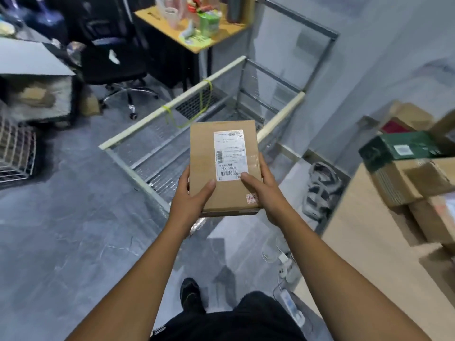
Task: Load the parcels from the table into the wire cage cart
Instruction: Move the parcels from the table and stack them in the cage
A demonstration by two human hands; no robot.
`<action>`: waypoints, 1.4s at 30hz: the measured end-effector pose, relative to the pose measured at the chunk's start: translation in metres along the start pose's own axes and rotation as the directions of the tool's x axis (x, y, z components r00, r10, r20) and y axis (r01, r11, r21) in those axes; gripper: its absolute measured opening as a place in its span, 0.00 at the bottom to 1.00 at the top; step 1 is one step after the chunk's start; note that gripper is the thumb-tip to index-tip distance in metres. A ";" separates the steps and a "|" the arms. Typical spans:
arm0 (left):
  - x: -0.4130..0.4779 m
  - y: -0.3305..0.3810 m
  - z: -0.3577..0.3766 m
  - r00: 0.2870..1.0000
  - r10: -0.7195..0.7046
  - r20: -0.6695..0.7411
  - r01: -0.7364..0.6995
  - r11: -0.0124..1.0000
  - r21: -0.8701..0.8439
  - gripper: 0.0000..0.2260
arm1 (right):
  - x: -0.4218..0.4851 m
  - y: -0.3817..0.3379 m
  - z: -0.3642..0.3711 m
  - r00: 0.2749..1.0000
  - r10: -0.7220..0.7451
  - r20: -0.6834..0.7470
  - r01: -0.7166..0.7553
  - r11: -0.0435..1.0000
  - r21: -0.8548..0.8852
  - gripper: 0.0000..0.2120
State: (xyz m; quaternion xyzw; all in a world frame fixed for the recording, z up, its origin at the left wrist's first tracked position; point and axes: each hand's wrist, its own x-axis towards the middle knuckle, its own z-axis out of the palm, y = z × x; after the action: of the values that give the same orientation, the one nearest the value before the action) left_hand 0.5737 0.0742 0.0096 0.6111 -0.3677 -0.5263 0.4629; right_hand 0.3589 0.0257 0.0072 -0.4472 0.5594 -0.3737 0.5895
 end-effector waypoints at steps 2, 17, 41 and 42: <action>0.015 0.000 -0.022 0.998 -0.028 -0.064 0.026 0.999 -0.027 0.44 | 0.024 -0.009 0.027 0.999 0.012 0.041 -0.013 1.000 0.019 0.41; 0.198 -0.029 -0.061 0.903 -0.216 -0.371 0.146 0.967 -0.207 0.39 | 0.281 -0.012 0.114 0.881 0.237 0.409 -0.153 0.962 -0.228 0.40; 0.455 -0.376 -0.059 0.563 -0.414 -0.715 0.482 0.868 -0.123 0.34 | 0.574 0.348 0.193 0.702 0.424 0.572 -0.127 0.865 -0.484 0.32; 0.462 -0.391 -0.062 0.563 -0.403 -0.722 0.489 0.866 -0.102 0.34 | 0.583 0.364 0.197 0.697 0.405 0.591 -0.101 0.872 -0.479 0.30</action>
State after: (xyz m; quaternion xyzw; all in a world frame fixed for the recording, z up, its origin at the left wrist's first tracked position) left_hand 0.7005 -0.2296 -0.5020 0.8644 -0.0167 -0.3209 0.3867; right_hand 0.5884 -0.3843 -0.5311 -0.5815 0.4296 0.0275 0.6903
